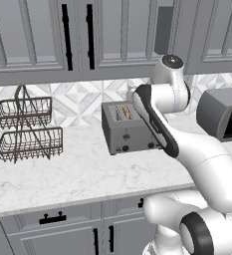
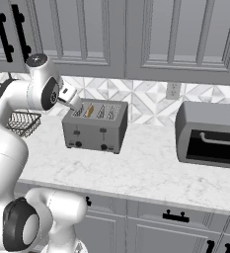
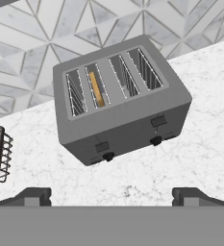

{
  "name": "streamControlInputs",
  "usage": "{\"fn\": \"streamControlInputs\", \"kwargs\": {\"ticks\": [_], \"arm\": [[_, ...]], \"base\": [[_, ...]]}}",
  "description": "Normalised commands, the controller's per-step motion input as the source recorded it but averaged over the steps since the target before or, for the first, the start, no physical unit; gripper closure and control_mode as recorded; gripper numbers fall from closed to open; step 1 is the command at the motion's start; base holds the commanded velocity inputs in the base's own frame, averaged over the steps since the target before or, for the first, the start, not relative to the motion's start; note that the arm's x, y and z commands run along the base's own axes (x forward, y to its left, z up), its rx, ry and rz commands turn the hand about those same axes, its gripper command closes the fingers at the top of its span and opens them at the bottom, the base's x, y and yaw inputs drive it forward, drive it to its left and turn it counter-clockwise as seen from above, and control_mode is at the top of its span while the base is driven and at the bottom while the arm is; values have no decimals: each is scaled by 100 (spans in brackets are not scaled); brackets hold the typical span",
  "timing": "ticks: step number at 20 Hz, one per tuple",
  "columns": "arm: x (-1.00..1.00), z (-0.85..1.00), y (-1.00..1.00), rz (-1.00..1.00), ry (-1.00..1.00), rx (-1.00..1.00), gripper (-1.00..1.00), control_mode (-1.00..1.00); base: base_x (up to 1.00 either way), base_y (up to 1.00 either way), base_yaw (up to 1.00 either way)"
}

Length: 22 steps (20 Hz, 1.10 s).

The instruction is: Start the toaster. Once the lever pops up, take the bread to the plate on the dining counter.

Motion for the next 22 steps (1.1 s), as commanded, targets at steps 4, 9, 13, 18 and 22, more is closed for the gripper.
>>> {"fn": "streamControlInputs", "kwargs": {"ticks": [4, 9, 13, 18, 22], "arm": [[0, 0, 0, 0, 0, 0, -100, -100], [0, 0, 0, 0, 0, 0, -100, -100], [0, 0, 0, 0, 0, 0, -100, -100], [0, 0, 0, 0, 0, 0, -100, -100], [0, 0, 0, 0, 0, 0, -100, -100]], "base": [[0, 0, 0], [0, 0, 0], [0, 0, 0], [0, 0, 0], [0, 0, 0]]}}
